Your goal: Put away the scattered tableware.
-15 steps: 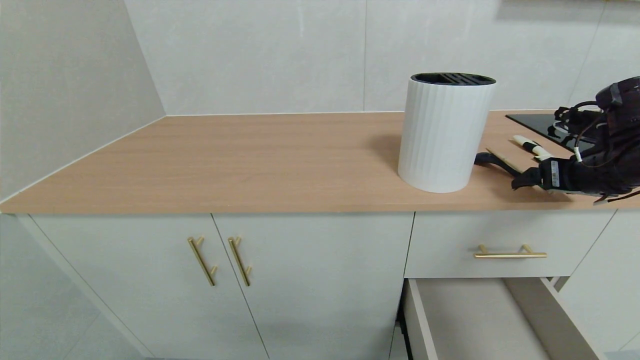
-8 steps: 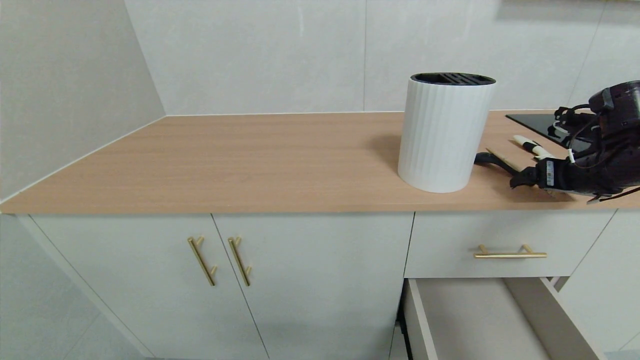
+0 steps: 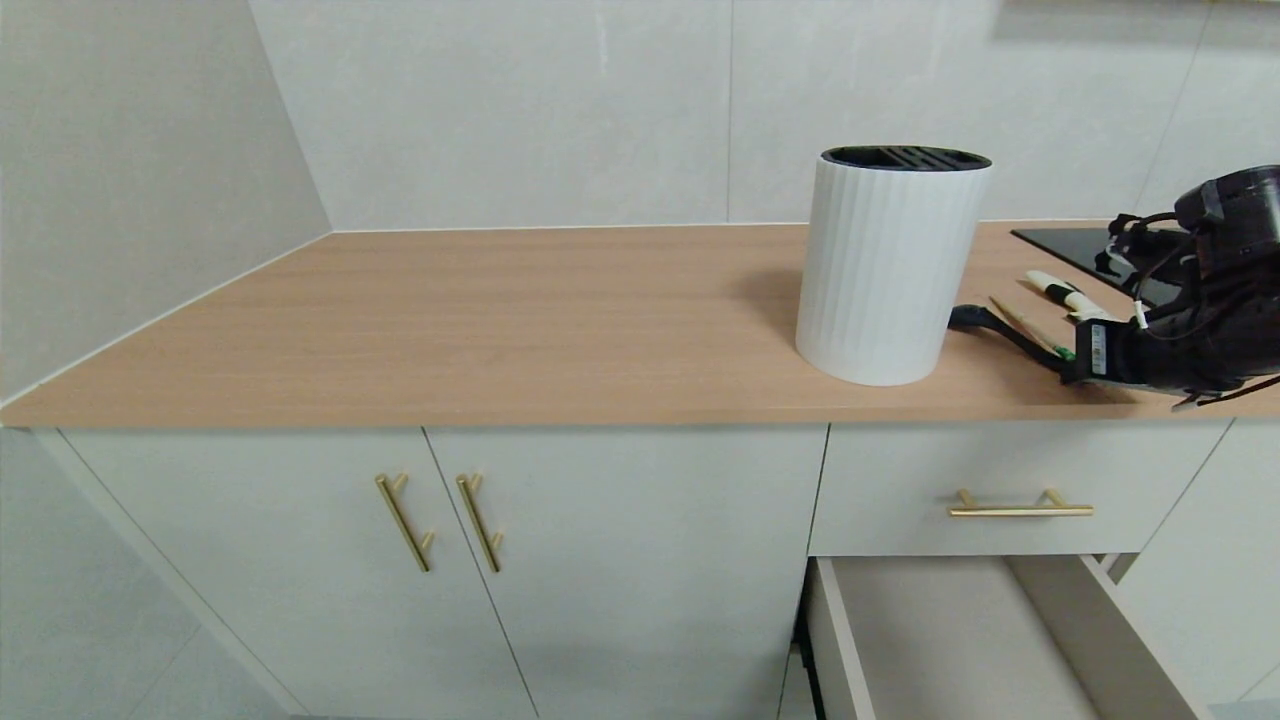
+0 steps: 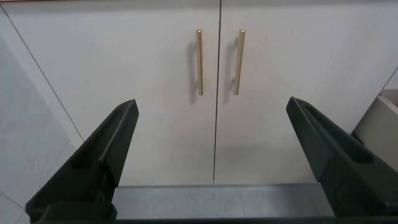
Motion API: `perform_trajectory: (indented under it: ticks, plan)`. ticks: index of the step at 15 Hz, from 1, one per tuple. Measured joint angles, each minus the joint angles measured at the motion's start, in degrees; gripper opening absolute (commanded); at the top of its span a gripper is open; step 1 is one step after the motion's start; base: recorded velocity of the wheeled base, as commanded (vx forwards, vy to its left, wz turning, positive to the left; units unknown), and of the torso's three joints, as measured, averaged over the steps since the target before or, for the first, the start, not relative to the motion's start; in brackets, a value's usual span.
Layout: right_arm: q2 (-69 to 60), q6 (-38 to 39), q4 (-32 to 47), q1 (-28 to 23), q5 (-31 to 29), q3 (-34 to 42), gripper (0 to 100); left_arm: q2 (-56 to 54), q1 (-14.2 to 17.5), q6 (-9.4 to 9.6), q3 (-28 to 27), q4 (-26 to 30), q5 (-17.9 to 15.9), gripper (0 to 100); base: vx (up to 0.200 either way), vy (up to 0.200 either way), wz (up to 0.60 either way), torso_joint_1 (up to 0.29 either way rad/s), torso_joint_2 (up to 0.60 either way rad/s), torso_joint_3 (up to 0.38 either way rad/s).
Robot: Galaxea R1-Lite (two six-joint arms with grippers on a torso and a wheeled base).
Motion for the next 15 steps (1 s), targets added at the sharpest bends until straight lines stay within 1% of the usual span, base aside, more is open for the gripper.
perform_trajectory:
  ticks: [5,8,10,12,14,15]
  plan:
    - [-3.7,0.6,0.0,0.0,0.0,0.5,0,0.0,0.0,0.00,0.0,0.0,0.0,100,0.000,0.000,0.00,0.000,0.00,0.000]
    - [-11.2,0.7,0.1,0.3,0.7,2.9,0,0.0,0.0,0.00,0.0,0.0,0.0,100,0.000,0.000,0.00,0.000,0.00,0.000]
    - [-17.1,0.5,1.7,1.0,1.5,5.1,0,0.0,0.0,0.00,0.0,0.0,0.0,100,0.000,0.000,0.00,0.000,0.00,0.000]
    - [-24.2,0.4,7.1,2.9,3.8,6.7,0,0.0,0.0,0.00,0.0,0.0,0.0,100,0.000,0.000,0.00,0.000,0.00,0.000]
    - [-30.3,0.4,15.4,5.7,7.0,7.8,0,0.0,0.0,0.00,0.0,0.0,0.0,100,0.000,0.000,0.00,0.000,0.00,0.000]
    - [-32.5,0.3,18.3,7.1,7.9,8.6,0,0.0,0.0,0.00,0.0,0.0,0.0,100,0.000,0.000,0.00,0.000,0.00,0.000]
